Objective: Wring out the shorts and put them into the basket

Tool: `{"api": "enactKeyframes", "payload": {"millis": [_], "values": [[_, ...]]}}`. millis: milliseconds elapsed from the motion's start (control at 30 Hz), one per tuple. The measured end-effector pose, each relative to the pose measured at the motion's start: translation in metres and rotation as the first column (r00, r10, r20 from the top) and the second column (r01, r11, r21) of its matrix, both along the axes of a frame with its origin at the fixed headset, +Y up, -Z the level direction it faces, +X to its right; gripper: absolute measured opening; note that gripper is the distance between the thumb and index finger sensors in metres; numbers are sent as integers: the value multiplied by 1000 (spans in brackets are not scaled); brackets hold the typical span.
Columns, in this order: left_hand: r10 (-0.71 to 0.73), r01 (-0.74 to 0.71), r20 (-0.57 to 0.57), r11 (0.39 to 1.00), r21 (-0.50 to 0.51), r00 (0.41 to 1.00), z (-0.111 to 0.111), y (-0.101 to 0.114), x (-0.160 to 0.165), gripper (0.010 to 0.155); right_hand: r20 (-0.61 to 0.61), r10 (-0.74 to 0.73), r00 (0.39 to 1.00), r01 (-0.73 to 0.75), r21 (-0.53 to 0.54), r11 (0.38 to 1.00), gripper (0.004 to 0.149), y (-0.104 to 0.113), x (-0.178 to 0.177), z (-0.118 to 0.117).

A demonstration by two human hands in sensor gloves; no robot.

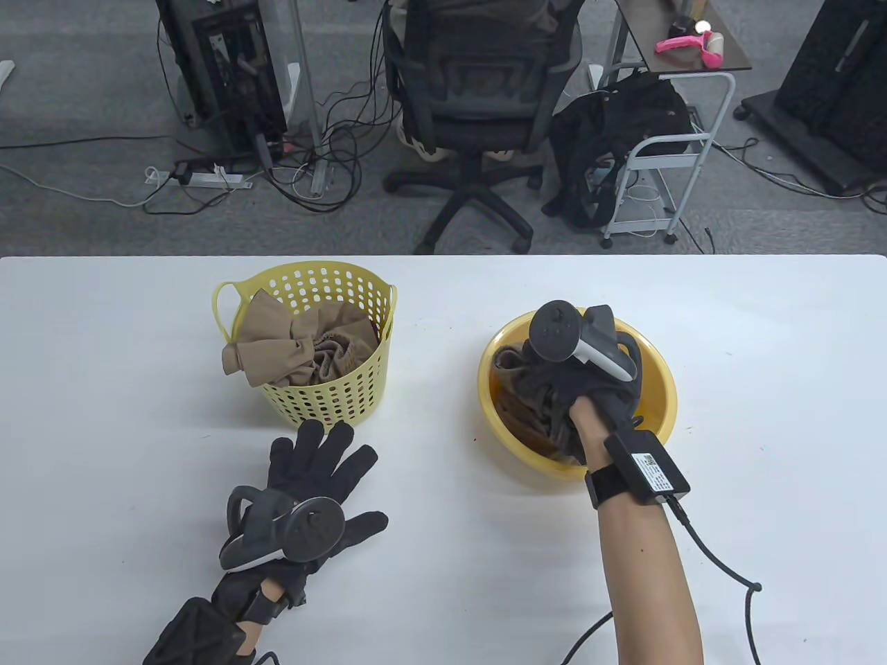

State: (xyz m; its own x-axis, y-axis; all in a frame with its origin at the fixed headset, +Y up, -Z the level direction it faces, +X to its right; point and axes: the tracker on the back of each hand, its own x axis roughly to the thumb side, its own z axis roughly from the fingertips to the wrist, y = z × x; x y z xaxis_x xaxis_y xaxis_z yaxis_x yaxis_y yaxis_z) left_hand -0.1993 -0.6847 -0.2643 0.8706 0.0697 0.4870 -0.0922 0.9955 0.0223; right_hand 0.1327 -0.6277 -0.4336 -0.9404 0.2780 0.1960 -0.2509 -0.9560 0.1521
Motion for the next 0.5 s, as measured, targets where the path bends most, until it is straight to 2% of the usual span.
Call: {"api": "enactKeyframes", "payload": {"millis": [300,500], "values": [[0,0,2,1000,-10,1000,0,-1,1,85,-45,-231,972,234,71,970,69,38,7,30],[3,-3,3,1000,-10,1000,0,-1,1,85,-63,-380,923,384,95,918,68,64,16,48]]}}
